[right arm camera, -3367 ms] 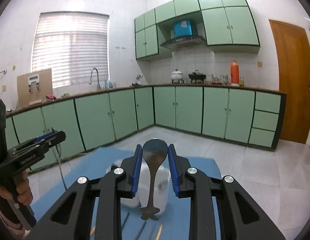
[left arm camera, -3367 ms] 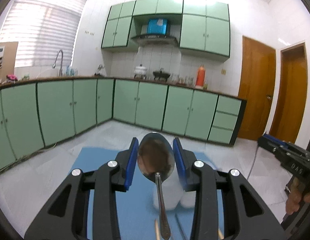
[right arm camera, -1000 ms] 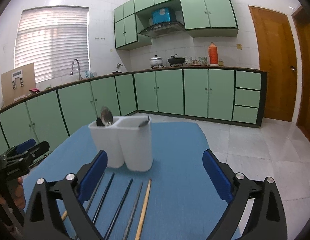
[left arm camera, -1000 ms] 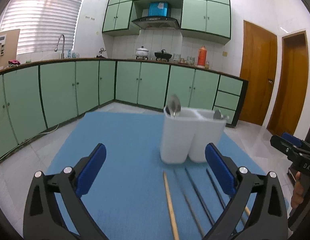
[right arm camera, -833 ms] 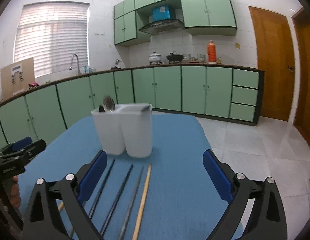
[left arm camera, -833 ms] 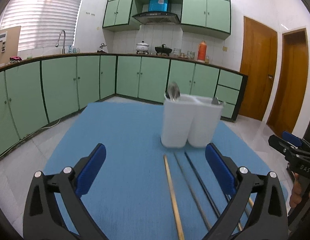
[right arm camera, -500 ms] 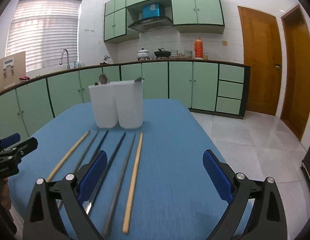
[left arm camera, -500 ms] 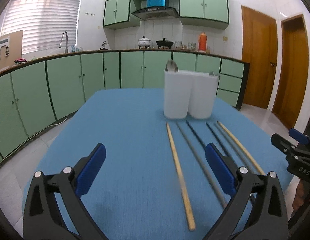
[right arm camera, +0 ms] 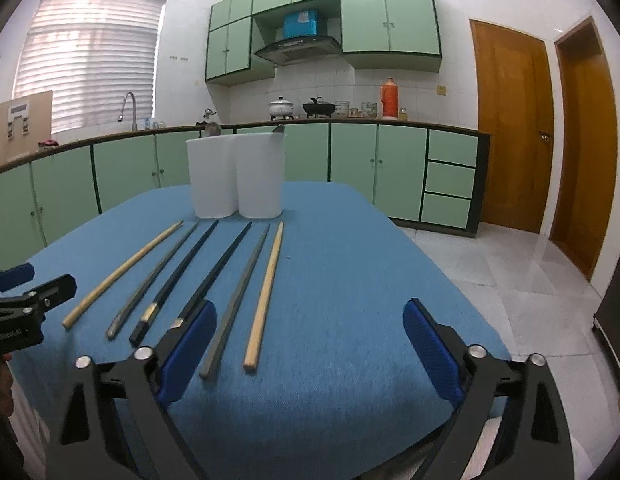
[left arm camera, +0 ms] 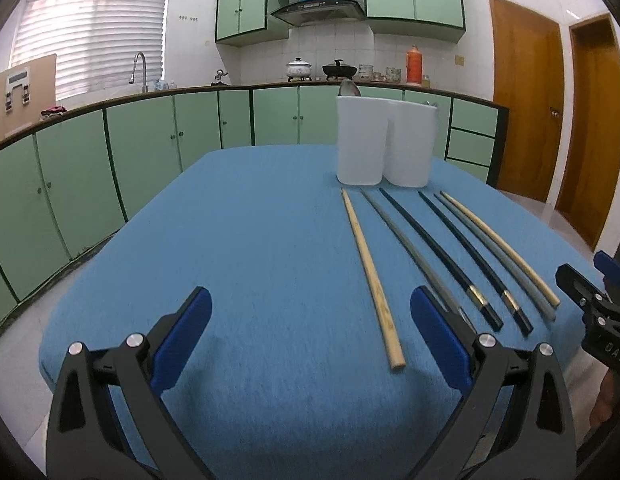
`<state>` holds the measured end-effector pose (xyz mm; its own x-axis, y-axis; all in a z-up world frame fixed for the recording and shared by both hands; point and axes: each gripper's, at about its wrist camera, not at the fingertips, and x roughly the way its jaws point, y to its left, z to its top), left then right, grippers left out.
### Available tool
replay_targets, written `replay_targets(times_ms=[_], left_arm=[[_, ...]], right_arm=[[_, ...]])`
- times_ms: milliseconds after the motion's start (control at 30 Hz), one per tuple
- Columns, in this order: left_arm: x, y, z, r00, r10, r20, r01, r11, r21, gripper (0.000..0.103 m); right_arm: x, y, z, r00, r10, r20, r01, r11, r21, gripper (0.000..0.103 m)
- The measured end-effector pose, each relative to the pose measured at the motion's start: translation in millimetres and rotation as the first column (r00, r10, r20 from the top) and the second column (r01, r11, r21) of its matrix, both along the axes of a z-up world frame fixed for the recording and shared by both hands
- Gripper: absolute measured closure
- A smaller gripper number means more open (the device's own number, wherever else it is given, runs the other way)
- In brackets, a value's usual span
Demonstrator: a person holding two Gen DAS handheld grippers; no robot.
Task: Organize utensils
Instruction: 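Move both tools back toward the row of chopsticks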
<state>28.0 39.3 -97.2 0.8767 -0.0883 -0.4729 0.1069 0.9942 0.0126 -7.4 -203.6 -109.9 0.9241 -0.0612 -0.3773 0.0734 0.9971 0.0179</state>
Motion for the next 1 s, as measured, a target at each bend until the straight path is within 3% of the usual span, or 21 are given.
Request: replay_targets(times_ms=[300, 667, 700, 733, 800, 900, 1000], left_arm=[[-2, -5, -4, 1.0, 0.009, -0.019, -0.009, 1.0, -0.016, 0.006], [-4, -12, -10, 0.999, -0.007, -0.042, 0.007, 1.0, -0.018, 0.007], [-5, -13, -11, 0.999, -0.012, -0.041, 0.011, 1.0, -0.018, 0.01], [-5, -14, -10, 0.999, -0.011, -0.04, 0.01, 1.0, -0.016, 0.023], [-4, -16, -11, 0.999, -0.015, -0.049, 0.015, 1.0, -0.006, 0.037], [-5, -18, -11, 0.998, -0.023, -0.05, 0.022, 1.0, -0.015, 0.049], [-8, -19, -12, 0.998, -0.027, -0.055, 0.025, 0.999, -0.03, 0.055]], right_arm=[[-5, 4, -9, 1.0, 0.028, -0.01, -0.028, 1.0, -0.011, 0.049], [-8, 12, -17, 0.998, 0.052, -0.03, -0.053, 0.998, -0.037, 0.064], [-9, 13, -18, 0.998, 0.055, -0.034, -0.057, 0.998, -0.035, 0.065], [-9, 13, -18, 0.998, 0.056, -0.034, -0.058, 0.998, -0.035, 0.065], [-10, 14, -18, 0.998, 0.054, -0.032, -0.056, 0.998, -0.039, 0.065], [-10, 14, -19, 0.998, 0.057, -0.032, -0.059, 0.998, -0.034, 0.067], [-10, 14, -19, 0.998, 0.059, -0.029, -0.06, 0.998, -0.031, 0.068]])
